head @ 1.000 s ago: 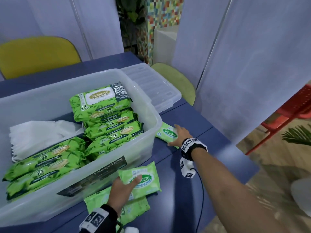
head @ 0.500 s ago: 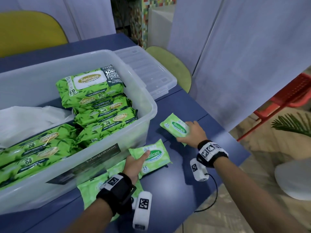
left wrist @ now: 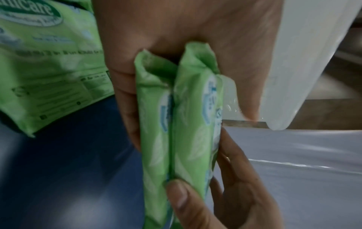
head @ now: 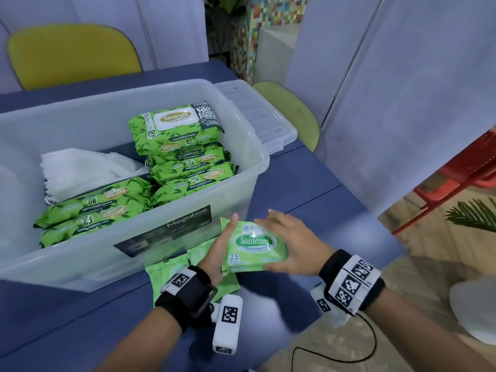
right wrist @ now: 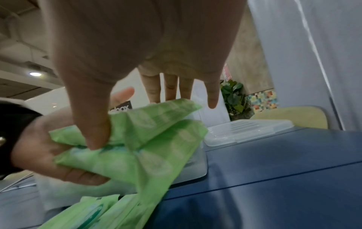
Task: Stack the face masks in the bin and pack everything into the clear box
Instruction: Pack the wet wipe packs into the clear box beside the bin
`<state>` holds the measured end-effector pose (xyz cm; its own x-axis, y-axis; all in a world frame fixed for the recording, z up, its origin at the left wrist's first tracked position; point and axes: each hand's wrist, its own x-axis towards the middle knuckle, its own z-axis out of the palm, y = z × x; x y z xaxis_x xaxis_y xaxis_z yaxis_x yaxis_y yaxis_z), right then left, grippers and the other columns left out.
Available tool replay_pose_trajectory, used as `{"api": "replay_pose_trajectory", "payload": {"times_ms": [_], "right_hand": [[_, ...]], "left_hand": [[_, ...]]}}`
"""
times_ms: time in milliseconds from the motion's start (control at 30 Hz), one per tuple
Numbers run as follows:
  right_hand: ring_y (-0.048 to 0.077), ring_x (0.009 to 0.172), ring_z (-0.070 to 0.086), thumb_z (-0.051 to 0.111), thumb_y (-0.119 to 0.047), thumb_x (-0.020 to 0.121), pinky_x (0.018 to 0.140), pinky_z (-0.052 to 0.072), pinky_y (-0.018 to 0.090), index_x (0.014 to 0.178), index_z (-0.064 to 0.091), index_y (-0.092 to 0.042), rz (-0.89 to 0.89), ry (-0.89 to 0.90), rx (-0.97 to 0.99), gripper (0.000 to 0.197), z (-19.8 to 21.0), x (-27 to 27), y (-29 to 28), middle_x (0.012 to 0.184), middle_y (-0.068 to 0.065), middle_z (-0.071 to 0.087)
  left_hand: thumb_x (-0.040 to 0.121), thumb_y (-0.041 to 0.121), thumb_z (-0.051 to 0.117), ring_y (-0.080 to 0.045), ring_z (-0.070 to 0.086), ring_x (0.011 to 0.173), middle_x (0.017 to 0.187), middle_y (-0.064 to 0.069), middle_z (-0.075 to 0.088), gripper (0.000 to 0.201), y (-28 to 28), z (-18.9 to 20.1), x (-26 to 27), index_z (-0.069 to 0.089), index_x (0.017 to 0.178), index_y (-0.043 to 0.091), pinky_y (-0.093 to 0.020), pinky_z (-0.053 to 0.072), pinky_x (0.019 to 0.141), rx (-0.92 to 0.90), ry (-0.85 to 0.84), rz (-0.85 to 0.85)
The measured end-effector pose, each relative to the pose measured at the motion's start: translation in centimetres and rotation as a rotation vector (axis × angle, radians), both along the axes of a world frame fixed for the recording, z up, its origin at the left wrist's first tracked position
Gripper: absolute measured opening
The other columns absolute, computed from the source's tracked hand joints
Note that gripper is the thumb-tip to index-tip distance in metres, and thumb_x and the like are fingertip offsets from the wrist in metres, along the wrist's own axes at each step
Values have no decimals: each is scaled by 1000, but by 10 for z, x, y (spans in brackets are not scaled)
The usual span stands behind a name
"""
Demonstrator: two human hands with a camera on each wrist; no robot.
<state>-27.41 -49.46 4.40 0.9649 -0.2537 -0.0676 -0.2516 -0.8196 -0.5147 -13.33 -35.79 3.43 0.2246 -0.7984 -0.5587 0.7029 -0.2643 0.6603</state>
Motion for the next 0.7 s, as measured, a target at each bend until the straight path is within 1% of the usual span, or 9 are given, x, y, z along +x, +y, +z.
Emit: {"api": "replay_pose_trajectory", "payload": {"times_ms": [100,200,267,367,467,533,567,633,700], "right_hand": [[23,143,23,76,-48,70,113,23,42,146,35,-21,79,-12,-22,91,-5,8,10,140,4,43],[14,138,22,83,-47,66,108,14,17,147,33,-23,127,-28,14,98,-3,15,19,141,3,40],[5,137,20,86,-53,57,110,15,18,148,19,-39,97,19,169,114,-10,18,24,146,-6,29],[5,142,15,79,-73,44,115,21,30,140,-1,-59,5,115,366,126,-33,24,32,151,-13,15],[14,143,18,58,-94,34,115,25,37,144,0,-50,-73,256,355,132,-61,33,43,152,-6,17],[21,142,20,50,-99,30,113,27,44,150,4,-39,-56,315,178,142,-75,42,54,152,0,20],[24,143,17,54,-97,33,114,26,47,151,5,-37,-17,333,64,141,-81,46,61,154,0,17],[24,148,-5,62,-82,52,117,10,51,152,-1,-34,114,357,-125,127,-91,52,75,160,-2,-2],[20,144,-21,57,-72,70,116,-3,49,148,-19,-34,252,353,-211,116,-97,55,86,157,-4,-20]], "left_hand": [[82,19,67,-30,67,99,110,-19,69,39,15,-3,-1,63,117,1,-40,53,88,38,-142,15],[80,4,69,-25,71,85,100,-16,72,29,32,-14,3,66,108,-1,-31,57,74,103,-210,69],[71,16,80,-21,70,88,103,-13,72,43,46,-22,9,66,108,2,-30,56,79,156,-254,125],[41,50,92,-21,62,108,116,-6,67,94,70,-35,16,59,117,5,-39,46,99,224,-287,226],[51,49,88,-17,56,109,116,-2,63,86,96,-45,23,54,116,3,-34,43,96,295,-282,367],[51,48,89,-19,59,111,122,-5,63,91,112,-49,25,55,122,2,-35,47,93,303,-274,415],[56,41,88,-18,63,106,119,-6,66,79,120,-46,24,60,119,3,-32,51,86,287,-277,433],[71,22,81,-14,67,94,108,-6,71,45,134,-50,26,67,110,4,-25,52,73,288,-266,471],[72,18,80,-20,68,97,104,-9,72,38,145,-50,27,70,105,2,-32,53,82,284,-233,518]]}}
